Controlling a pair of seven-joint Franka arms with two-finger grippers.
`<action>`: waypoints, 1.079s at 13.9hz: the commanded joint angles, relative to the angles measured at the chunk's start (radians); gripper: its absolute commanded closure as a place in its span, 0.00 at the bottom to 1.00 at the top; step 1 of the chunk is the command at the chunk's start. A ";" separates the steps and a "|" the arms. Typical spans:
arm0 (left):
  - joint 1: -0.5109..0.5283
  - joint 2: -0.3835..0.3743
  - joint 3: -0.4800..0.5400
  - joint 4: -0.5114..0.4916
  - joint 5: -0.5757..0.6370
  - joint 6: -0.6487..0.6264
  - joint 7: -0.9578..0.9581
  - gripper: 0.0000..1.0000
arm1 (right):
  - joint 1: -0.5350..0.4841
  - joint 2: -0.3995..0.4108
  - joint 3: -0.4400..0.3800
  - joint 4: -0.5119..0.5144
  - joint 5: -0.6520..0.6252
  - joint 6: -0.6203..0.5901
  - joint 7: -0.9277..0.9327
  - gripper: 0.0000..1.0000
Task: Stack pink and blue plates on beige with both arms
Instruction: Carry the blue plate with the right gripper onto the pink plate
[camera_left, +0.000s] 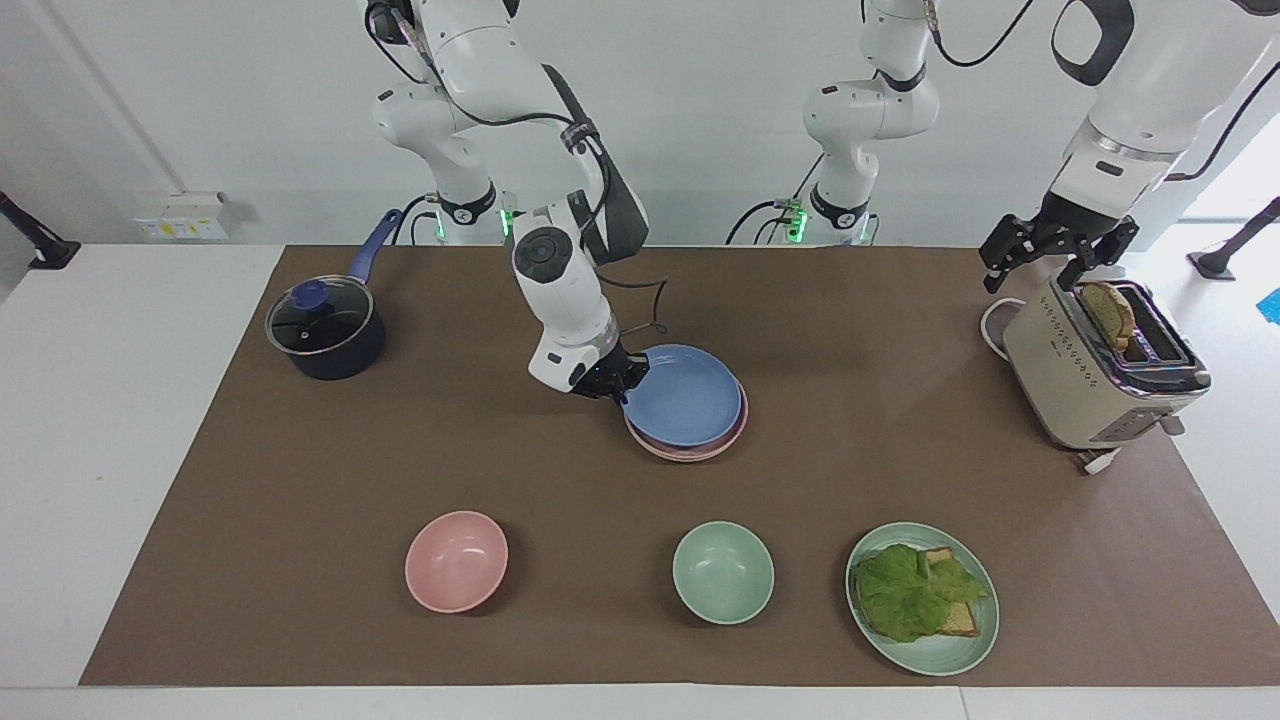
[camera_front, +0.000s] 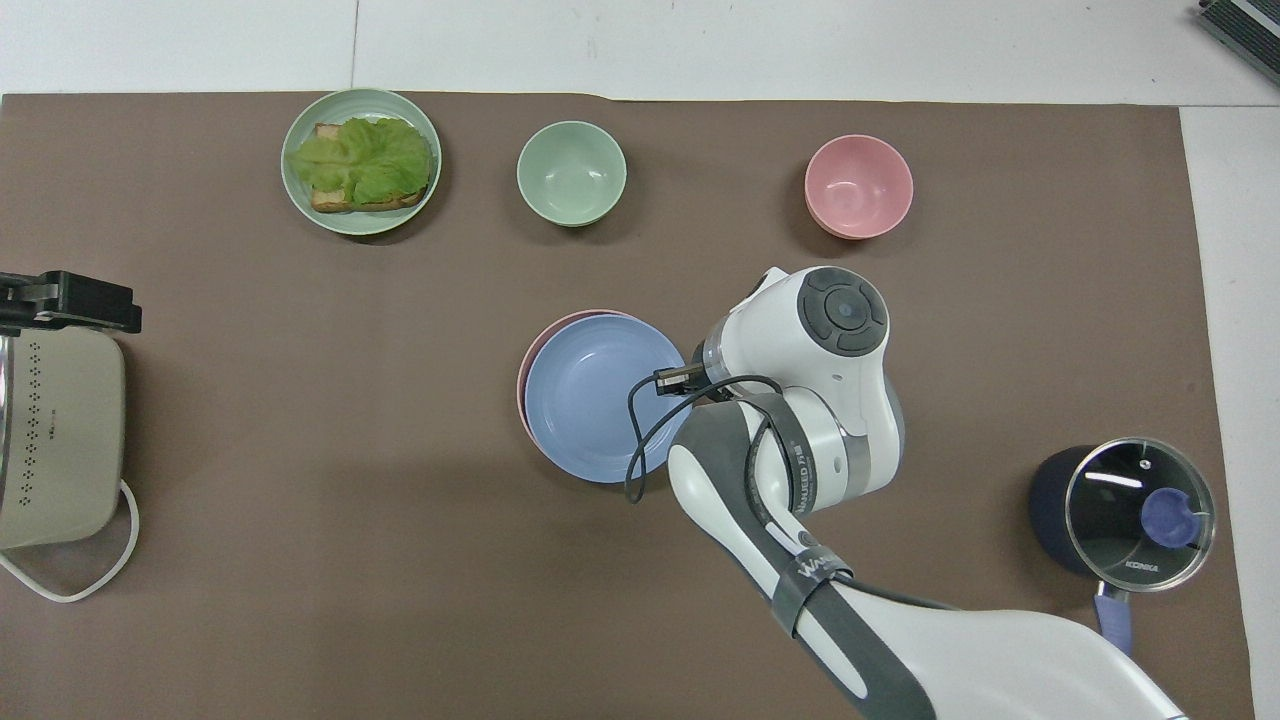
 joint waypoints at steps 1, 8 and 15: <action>0.009 -0.005 -0.006 -0.002 0.010 -0.013 0.005 0.00 | -0.001 -0.001 0.003 -0.010 0.034 0.022 -0.039 1.00; 0.008 -0.005 -0.006 -0.001 0.010 -0.015 0.005 0.00 | -0.001 0.007 0.004 -0.003 0.108 0.041 -0.043 1.00; 0.008 -0.005 -0.006 -0.001 0.010 -0.013 0.005 0.00 | -0.005 0.007 0.004 -0.010 0.109 0.041 -0.109 0.93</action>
